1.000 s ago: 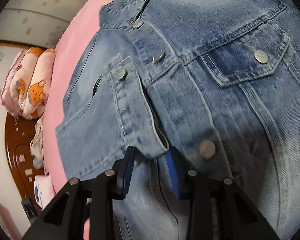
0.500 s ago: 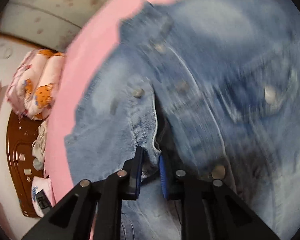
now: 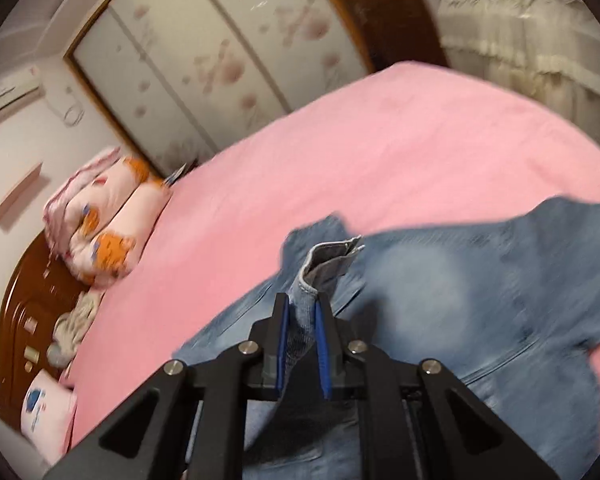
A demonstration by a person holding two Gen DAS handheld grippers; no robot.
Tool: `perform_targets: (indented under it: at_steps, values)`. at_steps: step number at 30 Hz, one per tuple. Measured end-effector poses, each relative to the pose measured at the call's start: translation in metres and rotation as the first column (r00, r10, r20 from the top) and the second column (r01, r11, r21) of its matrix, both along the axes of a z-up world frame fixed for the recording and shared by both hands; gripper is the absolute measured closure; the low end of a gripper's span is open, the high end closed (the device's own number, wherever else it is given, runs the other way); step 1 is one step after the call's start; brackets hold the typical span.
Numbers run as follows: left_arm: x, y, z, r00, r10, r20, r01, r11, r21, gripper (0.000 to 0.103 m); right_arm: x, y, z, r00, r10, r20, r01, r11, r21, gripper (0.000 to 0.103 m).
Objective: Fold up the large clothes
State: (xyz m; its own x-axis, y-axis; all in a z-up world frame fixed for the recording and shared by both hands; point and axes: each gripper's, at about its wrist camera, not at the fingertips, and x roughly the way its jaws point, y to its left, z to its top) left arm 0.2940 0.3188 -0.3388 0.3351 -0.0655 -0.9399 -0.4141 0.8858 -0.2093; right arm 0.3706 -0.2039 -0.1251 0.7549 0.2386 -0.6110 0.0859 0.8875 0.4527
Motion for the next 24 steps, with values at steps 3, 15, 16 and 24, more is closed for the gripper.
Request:
perform_targets:
  at_steps: [3, 15, 16, 24]
  values:
    - [0.002, -0.002, 0.002, 1.000, -0.020, -0.008, 0.020, 1.000, 0.023, 0.068, -0.005, -0.020, -0.003, 1.000, -0.010, -0.019, 0.010, 1.000, -0.004, 0.098]
    - [0.007, -0.020, 0.005, 1.000, -0.003, -0.025, 0.004, 1.000, 0.031, 0.071, -0.051, -0.053, -0.132, 0.908, -0.160, -0.387, 0.130, 0.986, -0.103, 0.099]
    - [0.014, -0.027, 0.000, 1.000, -0.006, -0.028, 0.007, 0.999, 0.033, 0.071, -0.056, -0.055, -0.144, 0.898, -0.167, -0.406, 0.148, 0.986, -0.077, 0.099]
    - [0.021, -0.040, -0.006, 0.999, -0.006, -0.033, 0.008, 0.998, 0.057, 0.071, -0.053, -0.050, -0.166, 0.898, -0.250, -0.363, 0.214, 0.967, -0.136, 0.099]
